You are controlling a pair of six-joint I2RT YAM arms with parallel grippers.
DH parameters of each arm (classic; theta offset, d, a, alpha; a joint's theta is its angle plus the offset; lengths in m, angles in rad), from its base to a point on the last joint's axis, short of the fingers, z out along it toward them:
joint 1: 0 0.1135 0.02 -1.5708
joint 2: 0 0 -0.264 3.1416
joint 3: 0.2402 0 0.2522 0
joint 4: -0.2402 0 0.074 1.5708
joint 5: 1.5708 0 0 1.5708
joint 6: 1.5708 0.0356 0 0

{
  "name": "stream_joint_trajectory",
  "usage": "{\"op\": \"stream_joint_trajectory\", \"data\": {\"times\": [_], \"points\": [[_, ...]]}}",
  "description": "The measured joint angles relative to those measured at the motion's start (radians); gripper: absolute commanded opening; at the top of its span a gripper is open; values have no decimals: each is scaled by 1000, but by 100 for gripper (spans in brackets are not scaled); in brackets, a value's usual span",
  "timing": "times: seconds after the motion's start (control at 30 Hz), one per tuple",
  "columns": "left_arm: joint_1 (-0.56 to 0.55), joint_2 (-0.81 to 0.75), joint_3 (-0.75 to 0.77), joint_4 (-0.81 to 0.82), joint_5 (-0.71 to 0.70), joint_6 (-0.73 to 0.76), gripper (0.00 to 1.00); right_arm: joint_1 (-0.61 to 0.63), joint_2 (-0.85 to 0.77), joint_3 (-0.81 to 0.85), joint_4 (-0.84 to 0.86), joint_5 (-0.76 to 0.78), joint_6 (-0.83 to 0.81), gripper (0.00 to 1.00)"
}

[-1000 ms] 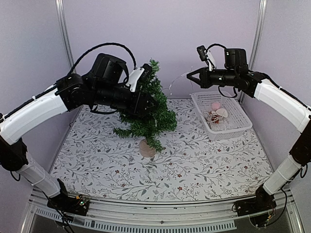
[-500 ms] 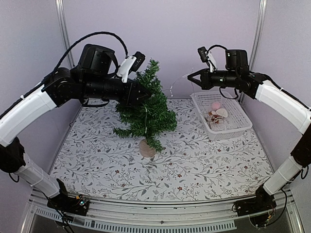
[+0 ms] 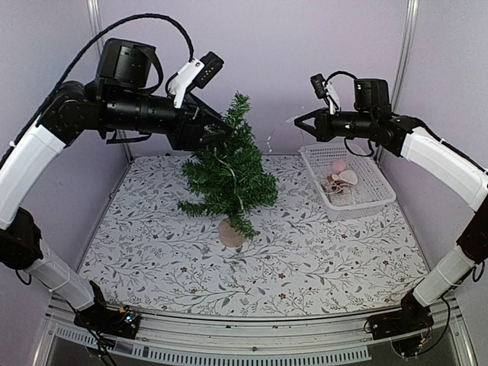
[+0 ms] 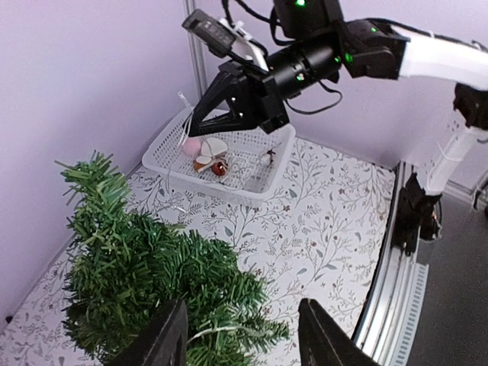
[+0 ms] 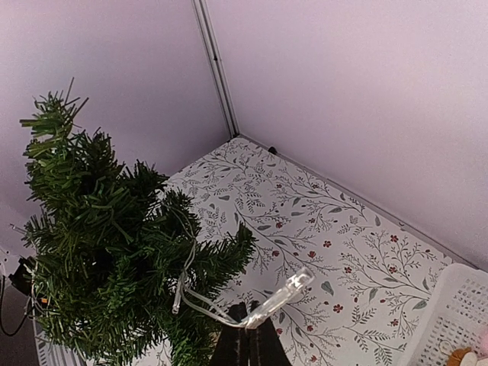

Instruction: Decorate the small christmas tree

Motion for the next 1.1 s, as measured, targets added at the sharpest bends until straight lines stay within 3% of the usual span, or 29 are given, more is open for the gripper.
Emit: {"op": "stream_joint_trajectory", "data": {"times": [0.33, 0.53, 0.7, 1.1], "points": [[5, -23, -9, -209, -23, 259, 52, 0, 0, -15, 10, -11, 1, 0], [5, -7, -13, -209, -89, 336, 52, 0, -2, -19, 10, -18, 5, 0], [13, 2, -20, -194, -158, 386, 41, 0, -2, -19, 10, -22, 6, 0], [61, 13, -65, -126, -78, 418, 33, 0, -2, -19, 17, -23, 8, 0]]}}
